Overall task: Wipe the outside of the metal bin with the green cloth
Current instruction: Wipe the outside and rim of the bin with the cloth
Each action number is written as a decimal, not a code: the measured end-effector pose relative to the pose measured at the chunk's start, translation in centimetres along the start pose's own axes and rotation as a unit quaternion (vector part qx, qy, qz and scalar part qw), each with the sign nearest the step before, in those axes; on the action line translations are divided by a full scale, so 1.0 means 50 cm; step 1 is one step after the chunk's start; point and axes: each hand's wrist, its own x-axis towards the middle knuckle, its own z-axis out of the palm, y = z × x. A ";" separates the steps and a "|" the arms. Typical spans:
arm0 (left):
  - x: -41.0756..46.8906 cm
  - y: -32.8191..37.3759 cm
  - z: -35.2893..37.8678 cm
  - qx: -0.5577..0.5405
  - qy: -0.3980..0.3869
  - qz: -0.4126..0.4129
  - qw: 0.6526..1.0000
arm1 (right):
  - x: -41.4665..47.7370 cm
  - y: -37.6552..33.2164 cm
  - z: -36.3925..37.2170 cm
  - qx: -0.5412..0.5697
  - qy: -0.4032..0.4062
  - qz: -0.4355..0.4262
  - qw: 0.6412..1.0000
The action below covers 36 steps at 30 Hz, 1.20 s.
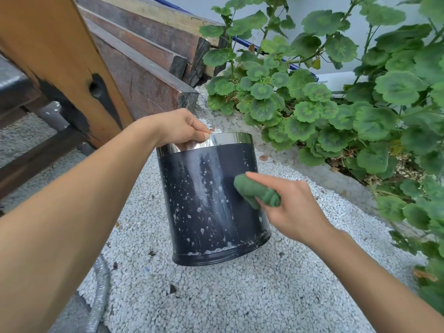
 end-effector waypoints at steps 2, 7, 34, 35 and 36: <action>-0.004 0.008 0.002 0.008 -0.005 0.000 1.000 | 0.036 -0.025 -0.004 -0.024 0.027 -0.025 0.999; -0.016 0.018 0.009 0.015 -0.010 0.004 1.000 | 0.109 -0.080 -0.002 -0.075 0.096 -0.101 0.987; -0.041 0.017 0.004 0.022 -0.063 -0.023 0.997 | 0.124 -0.095 0.067 -0.156 0.018 -0.188 0.970; -0.040 0.016 0.003 0.020 -0.065 -0.026 0.997 | 0.114 -0.091 0.070 -0.153 0.010 -0.182 0.971; -0.040 0.017 0.003 0.018 -0.064 -0.028 0.997 | 0.103 -0.087 0.074 -0.151 0.002 -0.178 0.972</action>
